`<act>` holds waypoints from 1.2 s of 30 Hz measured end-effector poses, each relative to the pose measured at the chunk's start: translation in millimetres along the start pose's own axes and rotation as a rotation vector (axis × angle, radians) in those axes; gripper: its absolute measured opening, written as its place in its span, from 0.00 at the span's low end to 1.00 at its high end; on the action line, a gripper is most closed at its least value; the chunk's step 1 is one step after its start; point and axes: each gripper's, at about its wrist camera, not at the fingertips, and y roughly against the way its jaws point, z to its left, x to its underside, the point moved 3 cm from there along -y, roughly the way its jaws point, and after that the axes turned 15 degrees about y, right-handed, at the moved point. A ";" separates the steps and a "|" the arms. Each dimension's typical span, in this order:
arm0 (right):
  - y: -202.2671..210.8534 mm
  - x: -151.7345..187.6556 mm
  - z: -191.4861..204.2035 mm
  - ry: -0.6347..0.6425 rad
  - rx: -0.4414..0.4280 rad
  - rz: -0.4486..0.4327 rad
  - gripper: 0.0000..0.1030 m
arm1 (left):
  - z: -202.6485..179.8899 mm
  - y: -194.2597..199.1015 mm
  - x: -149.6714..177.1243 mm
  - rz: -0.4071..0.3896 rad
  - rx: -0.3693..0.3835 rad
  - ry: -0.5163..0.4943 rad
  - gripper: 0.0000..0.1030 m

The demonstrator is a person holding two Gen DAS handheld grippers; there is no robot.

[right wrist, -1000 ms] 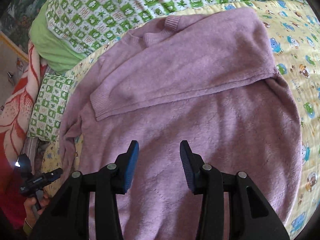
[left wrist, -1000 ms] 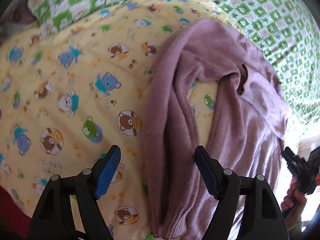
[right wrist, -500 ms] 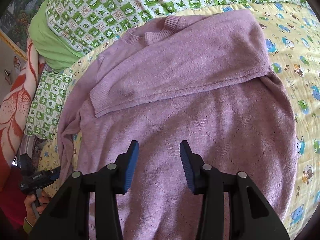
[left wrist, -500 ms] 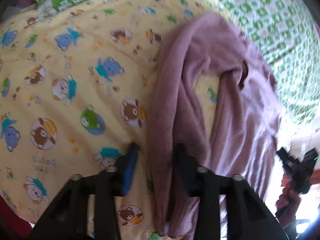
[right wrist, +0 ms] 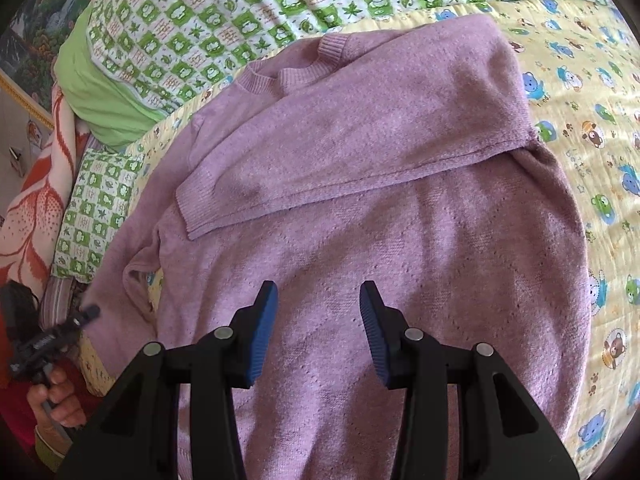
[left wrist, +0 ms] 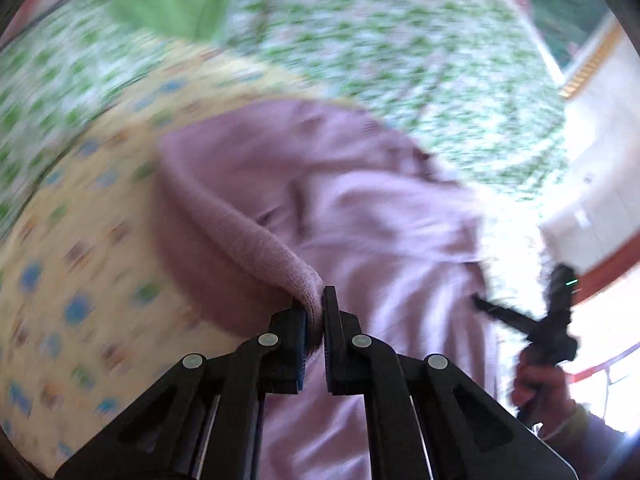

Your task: Fold small clothes

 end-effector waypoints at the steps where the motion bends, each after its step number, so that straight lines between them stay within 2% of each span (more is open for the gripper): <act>1: 0.5 -0.5 -3.4 -0.007 -0.002 -0.003 0.43 | -23.7 -11.4 -6.3 0.009 0.032 -0.033 0.05; 7: 8.1 -3.8 -27.4 -0.046 0.003 -0.020 0.43 | -132.0 -102.8 -25.9 0.095 0.119 -0.166 0.05; 11: 18.7 -5.0 -50.3 -0.082 0.017 -0.040 0.43 | -179.2 -180.6 -27.4 0.175 0.117 -0.202 0.05; 16: 24.7 -6.5 -77.3 -0.118 0.037 -0.049 0.43 | -195.8 -257.2 -16.9 0.253 0.070 -0.234 0.05; 20: 21.5 -10.4 -90.0 -0.133 0.042 -0.045 0.43 | -189.2 -281.1 -11.5 0.274 0.046 -0.226 0.07; 24: 11.5 -17.3 -85.3 -0.106 0.019 -0.036 0.43 | -181.3 -270.5 -8.0 0.277 0.062 -0.224 0.14; 26: 5.9 -22.6 -75.9 -0.074 -0.001 -0.029 0.43 | -177.7 -257.2 -7.3 0.256 0.054 -0.228 0.23; 30: -6.3 -32.9 -43.1 0.047 -0.038 -0.031 0.43 | -149.8 -209.1 -7.3 0.213 0.065 -0.166 0.23; 32: -13.8 -36.1 -24.4 0.117 -0.046 -0.033 0.45 | -129.8 -186.4 -6.7 0.168 0.036 -0.140 0.25; 33: -17.6 -37.4 -15.9 0.150 -0.047 -0.034 0.50 | -117.8 -175.7 -6.3 0.140 0.007 -0.125 0.27; 34: -21.0 -38.5 -7.3 0.186 -0.044 -0.035 0.54 | -103.6 -164.9 -6.2 0.106 -0.034 -0.108 0.31; 36: -27.1 -39.9 9.8 0.260 -0.033 -0.042 0.57 | -73.2 -146.6 -6.5 0.050 -0.118 -0.076 0.33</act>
